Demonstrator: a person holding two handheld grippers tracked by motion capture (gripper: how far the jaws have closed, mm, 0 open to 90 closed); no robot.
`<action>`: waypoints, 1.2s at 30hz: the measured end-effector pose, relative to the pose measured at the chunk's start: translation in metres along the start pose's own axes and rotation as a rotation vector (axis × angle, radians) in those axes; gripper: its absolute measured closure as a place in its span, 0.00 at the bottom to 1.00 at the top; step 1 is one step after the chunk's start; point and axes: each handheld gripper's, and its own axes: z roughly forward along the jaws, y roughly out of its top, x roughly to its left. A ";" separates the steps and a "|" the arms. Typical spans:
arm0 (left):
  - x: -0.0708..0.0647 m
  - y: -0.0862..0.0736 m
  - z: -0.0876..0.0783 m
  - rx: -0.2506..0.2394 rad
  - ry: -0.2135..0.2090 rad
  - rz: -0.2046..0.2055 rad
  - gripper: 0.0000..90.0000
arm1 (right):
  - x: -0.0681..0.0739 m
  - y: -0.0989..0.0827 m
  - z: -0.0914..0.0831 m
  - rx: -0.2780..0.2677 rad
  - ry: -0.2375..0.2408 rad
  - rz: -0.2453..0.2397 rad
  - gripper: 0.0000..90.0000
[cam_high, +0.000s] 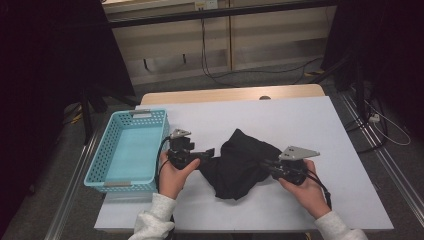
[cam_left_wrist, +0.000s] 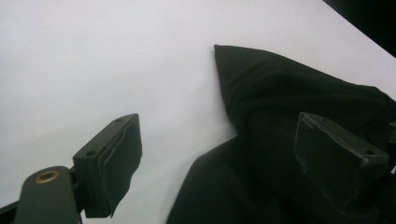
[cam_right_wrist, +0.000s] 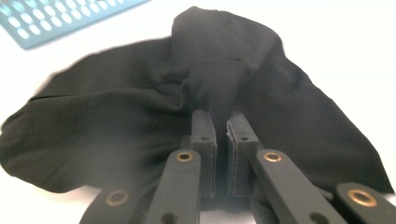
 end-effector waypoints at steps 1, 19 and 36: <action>-0.001 0.000 0.003 0.006 -0.006 0.007 0.17 | -0.004 -0.007 -0.009 0.007 -0.012 0.010 0.94; -0.008 0.002 0.022 0.026 -0.017 0.023 0.17 | -0.004 0.002 -0.017 -0.035 -0.147 0.016 0.44; -0.003 -0.002 0.019 0.034 -0.016 0.014 0.16 | 0.004 0.015 0.030 0.080 -0.021 -0.048 1.00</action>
